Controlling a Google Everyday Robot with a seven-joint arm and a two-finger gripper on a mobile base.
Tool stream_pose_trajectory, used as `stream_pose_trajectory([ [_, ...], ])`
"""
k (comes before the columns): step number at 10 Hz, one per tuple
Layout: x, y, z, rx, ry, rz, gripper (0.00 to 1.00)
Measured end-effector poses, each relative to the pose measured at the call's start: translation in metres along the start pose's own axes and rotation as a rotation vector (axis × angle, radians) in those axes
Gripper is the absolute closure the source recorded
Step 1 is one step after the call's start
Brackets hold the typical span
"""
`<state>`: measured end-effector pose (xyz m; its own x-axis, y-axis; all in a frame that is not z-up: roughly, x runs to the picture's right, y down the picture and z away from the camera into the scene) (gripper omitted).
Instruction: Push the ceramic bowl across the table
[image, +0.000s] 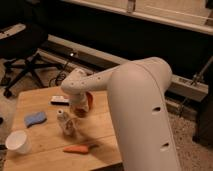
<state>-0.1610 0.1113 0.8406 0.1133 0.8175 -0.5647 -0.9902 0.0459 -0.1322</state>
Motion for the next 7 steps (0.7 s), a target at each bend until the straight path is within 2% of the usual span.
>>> stream_pose_trajectory([
  [7,-0.031,0.008,-0.001,0.036,-0.040,0.002,0.35],
])
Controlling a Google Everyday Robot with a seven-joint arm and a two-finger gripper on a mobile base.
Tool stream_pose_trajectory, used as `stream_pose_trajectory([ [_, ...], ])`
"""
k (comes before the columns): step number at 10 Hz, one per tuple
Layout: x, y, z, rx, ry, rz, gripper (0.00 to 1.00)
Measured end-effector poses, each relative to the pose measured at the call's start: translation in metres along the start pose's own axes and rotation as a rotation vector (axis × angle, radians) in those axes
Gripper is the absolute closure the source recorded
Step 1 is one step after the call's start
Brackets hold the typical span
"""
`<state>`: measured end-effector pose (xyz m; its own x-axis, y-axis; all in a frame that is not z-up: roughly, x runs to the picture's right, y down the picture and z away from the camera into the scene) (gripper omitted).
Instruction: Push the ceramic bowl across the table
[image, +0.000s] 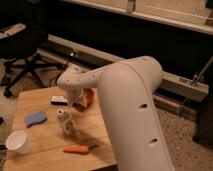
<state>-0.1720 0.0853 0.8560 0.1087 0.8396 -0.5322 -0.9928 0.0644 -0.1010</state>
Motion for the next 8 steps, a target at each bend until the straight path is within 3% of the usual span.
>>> stream_pose_trajectory([
  [5,-0.015,-0.010,-0.005,0.029,-0.021,0.032,0.35],
  [8,-0.017,-0.015,-0.006,0.028,-0.018,0.055,0.35],
])
